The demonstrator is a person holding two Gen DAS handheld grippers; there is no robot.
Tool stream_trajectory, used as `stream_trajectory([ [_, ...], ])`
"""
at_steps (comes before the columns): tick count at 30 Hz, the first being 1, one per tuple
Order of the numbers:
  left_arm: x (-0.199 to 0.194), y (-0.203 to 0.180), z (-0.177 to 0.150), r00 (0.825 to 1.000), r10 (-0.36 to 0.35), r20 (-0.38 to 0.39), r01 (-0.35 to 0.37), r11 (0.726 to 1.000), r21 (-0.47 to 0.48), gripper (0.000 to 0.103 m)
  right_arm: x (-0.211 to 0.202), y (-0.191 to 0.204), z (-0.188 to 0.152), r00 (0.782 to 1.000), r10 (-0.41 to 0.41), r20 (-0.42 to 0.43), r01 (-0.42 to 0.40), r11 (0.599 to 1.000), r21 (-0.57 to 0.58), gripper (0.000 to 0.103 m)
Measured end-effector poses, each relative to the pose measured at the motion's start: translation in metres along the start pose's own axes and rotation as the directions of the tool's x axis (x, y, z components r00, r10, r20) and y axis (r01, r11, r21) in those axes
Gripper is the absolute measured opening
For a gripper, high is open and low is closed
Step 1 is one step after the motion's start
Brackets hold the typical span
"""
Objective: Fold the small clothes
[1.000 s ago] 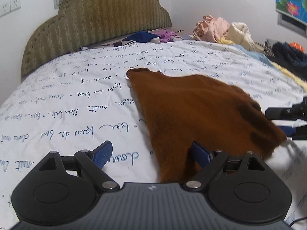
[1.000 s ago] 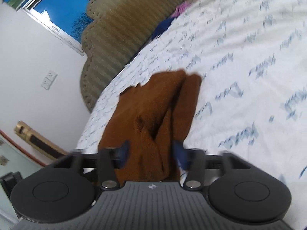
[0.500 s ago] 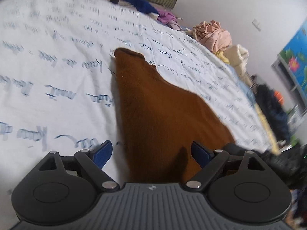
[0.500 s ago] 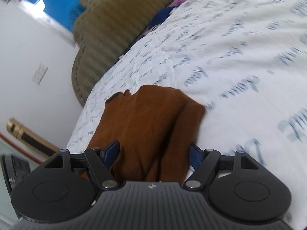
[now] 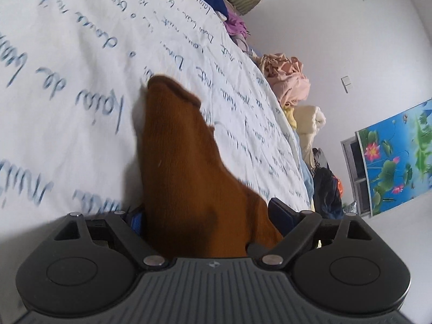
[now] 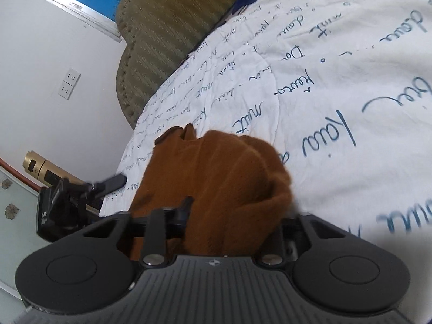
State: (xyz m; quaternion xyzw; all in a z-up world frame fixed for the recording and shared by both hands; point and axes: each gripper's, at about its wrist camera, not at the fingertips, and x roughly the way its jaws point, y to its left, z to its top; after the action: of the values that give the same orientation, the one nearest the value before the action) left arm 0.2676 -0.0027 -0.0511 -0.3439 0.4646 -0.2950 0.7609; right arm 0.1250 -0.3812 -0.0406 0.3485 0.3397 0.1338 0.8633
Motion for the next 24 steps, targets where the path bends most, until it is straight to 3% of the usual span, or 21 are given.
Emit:
stream_trajectory([
  [1, 0.003, -0.003, 0.001, 1.000, 0.016, 0.010, -0.016, 1.000, 0.021, 0.080, 0.001, 0.002, -0.001, 1.000, -0.003, 0.000, 0.003, 1.000, -0.025, 0.029],
  [3, 0.011, -0.011, 0.001, 0.997, 0.081, 0.006, -0.081, 0.994, 0.079, 0.036, -0.001, 0.006, -0.003, 1.000, -0.014, 0.012, 0.014, 0.997, -0.073, 0.029],
  [6, 0.017, -0.022, -0.008, 0.987, 0.157, 0.025, -0.159, 0.974, 0.161, 0.021, -0.006, 0.014, -0.006, 0.999, -0.022, 0.039, 0.028, 0.989, -0.146, 0.028],
  [9, 0.008, -0.043, -0.016, 0.981, 0.166, 0.101, -0.188, 0.944, 0.270, 0.019, -0.014, 0.026, -0.006, 0.997, -0.039, 0.065, 0.053, 0.974, -0.218, 0.026],
  [13, 0.005, -0.075, -0.017, 0.956, 0.196, 0.218, -0.271, 0.872, 0.407, 0.018, -0.024, 0.043, 0.004, 0.992, -0.049, 0.120, 0.082, 0.952, -0.294, 0.025],
  [17, 0.019, -0.092, -0.009, 0.912, 0.287, 0.292, -0.400, 0.780, 0.482, 0.020, -0.021, 0.045, 0.019, 0.979, -0.102, 0.177, 0.150, 0.947, -0.285, 0.025],
  [20, 0.022, -0.091, -0.003, 0.878, 0.350, 0.326, -0.471, 0.751, 0.463, 0.020, -0.009, 0.029, 0.024, 0.973, -0.201, 0.112, 0.220, 0.956, -0.196, 0.035],
  [21, 0.019, -0.090, -0.003, 0.867, 0.361, 0.343, -0.490, 0.744, 0.454, 0.021, -0.011, 0.026, 0.022, 0.967, -0.226, 0.119, 0.245, 0.952, -0.182, 0.044],
  [24, 0.004, -0.091, -0.003, 0.834, 0.361, 0.418, -0.532, 0.729, 0.430, 0.021, -0.028, 0.021, 0.016, 0.964, -0.220, 0.151, 0.241, 0.960, -0.139, 0.054],
])
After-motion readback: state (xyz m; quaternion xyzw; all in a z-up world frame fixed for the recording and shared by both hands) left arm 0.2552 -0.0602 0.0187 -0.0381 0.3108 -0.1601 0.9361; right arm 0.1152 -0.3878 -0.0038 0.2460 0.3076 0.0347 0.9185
